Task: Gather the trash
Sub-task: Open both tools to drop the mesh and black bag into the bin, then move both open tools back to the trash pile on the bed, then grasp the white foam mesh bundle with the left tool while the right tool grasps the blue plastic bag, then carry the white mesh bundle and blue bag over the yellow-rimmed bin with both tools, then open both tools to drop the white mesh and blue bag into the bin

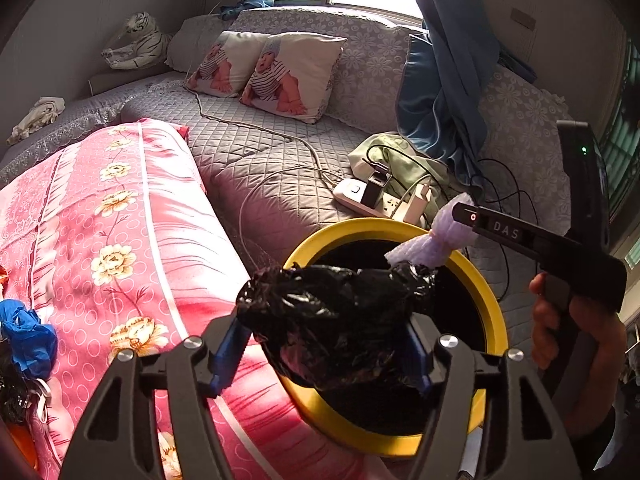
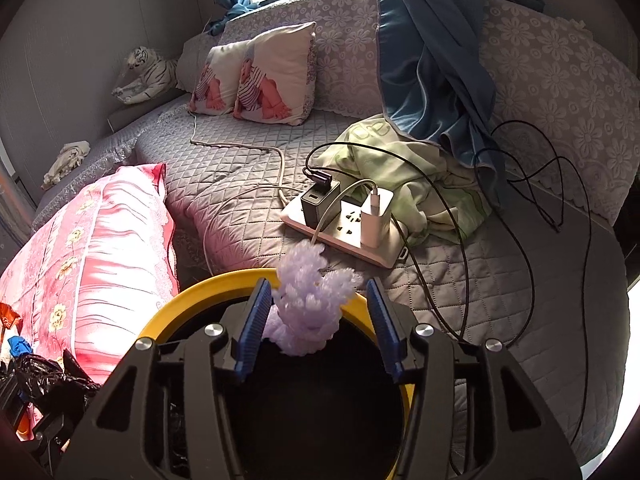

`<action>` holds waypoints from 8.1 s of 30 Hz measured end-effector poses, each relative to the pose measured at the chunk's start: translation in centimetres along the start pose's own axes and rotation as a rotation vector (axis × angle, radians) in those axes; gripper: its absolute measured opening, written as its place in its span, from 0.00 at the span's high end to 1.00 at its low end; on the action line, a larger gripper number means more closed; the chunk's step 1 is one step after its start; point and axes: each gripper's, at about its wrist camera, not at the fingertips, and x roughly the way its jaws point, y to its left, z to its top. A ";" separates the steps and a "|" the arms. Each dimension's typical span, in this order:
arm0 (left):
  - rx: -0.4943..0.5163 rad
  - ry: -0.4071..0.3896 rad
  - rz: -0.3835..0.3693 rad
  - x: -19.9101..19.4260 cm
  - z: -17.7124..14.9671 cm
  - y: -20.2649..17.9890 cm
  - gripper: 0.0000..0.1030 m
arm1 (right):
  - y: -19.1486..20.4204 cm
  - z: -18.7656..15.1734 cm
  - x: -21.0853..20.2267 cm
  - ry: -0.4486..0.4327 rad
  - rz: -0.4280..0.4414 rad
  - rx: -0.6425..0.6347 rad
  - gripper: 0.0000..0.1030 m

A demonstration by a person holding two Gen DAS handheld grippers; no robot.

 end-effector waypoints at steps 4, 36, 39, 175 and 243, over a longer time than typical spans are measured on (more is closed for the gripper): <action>-0.013 -0.015 0.018 -0.2 0.1 0.4 0.27 | -0.1 0.1 -0.2 -0.002 0.008 0.005 0.54; -0.074 -0.189 0.298 -11.7 -0.1 9.8 0.08 | 7.8 -0.3 -4.2 -0.071 0.194 -0.135 0.47; -0.108 -0.182 0.342 -13.4 -1.1 12.1 0.08 | 10.6 -1.0 -4.6 -0.064 0.257 -0.187 0.45; -0.396 -0.129 0.224 -19.9 -10.9 18.5 0.69 | 22.4 -4.5 -5.5 0.207 0.739 -0.301 0.81; -0.002 0.135 -0.140 1.5 -1.4 -1.1 0.68 | 0.4 -1.1 0.0 0.081 0.213 0.045 0.80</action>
